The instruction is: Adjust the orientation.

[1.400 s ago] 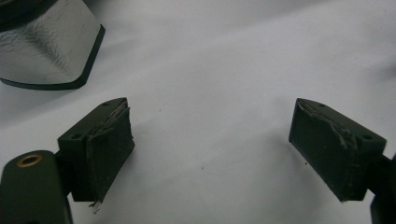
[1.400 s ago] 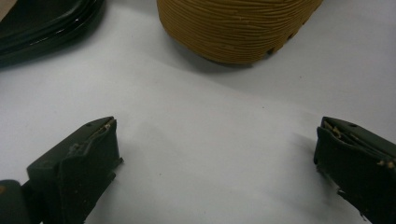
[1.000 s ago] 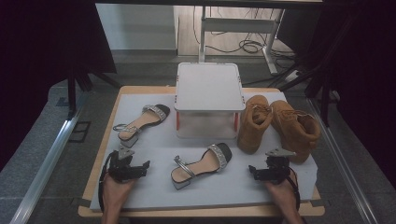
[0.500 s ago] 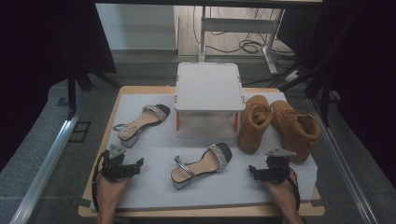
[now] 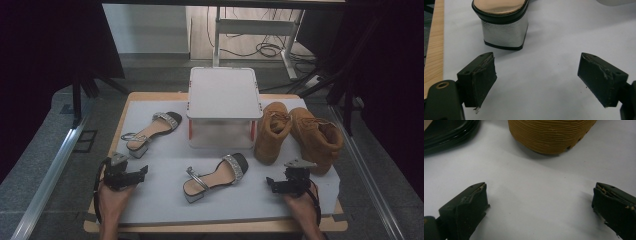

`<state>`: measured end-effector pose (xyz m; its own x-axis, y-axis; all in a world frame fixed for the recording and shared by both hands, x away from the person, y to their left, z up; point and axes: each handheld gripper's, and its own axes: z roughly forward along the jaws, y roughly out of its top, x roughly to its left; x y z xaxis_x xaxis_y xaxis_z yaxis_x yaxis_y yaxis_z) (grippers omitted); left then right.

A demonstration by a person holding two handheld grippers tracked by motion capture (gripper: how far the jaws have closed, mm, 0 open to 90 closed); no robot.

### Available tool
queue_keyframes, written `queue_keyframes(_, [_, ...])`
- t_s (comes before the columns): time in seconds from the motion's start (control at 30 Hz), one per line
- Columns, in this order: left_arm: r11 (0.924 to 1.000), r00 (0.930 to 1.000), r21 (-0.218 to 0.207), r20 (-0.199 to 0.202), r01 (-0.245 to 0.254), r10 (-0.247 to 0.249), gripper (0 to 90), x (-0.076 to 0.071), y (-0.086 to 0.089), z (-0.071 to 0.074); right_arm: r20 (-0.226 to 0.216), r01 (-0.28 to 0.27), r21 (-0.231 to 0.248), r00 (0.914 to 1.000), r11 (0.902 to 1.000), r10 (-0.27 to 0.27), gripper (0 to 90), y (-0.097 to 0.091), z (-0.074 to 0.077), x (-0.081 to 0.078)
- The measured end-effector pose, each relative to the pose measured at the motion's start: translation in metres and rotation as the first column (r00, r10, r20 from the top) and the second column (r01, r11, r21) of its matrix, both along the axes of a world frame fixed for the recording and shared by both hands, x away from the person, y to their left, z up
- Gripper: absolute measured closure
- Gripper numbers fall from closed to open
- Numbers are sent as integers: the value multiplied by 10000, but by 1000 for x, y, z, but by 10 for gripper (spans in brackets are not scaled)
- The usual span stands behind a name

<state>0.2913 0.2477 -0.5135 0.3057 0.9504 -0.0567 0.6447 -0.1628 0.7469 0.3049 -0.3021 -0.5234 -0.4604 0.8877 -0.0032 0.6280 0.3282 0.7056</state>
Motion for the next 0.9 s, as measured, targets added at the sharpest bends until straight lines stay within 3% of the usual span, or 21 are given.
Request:
queue_keyframes(0.2, [9990, 9993, 266, -2, -370, 370, 217, 6, 2, 1, 4, 3, -7, 10000, 10000, -3, 2, 0, 0, 0])
queue_keyframes(0.43, [9971, 9976, 358, 168, -679, 673, 426, 12, 8, 2, 18, 8, -17, 10000, 10000, -8, 3, 0, 0, 0])
queue_keyframes(0.47, [9966, 9971, 360, 175, -741, 735, 494, 13, 10, 3, 25, 8, -23, 10000, 10000, -8, 3, 0, 0, 0])
queue_keyframes(0.5, [9963, 9967, 324, 186, -793, 787, 494, 14, 11, 3, 25, 8, -23, 10000, 10000, -8, 3, 0, 0, 0])
queue_keyframes(0.57, [9957, 9958, 215, 216, -898, 894, 597, 15, 14, 4, 26, 3, -23, 10000, 10000, -3, 4, 0, 0, 0])
queue_keyframes(0.63, [9956, 9956, 184, 221, -915, 911, 630, 16, 16, 6, 26, 1, -23, 10000, 10000, -1, 4, 0, 0, 0])
queue_keyframes(0.77, [9949, 9951, 252, 188, -978, 973, 815, 18, 22, 7, 34, -4, -25, 10000, 10000, 4, 5, 0, 0, 0])
queue_keyframes(0.9, [9932, 9935, 269, 203, -1128, 1123, 892, 22, 27, 7, 36, -7, -26, 10000, 10000, 7, 5, 0, 0, 0])
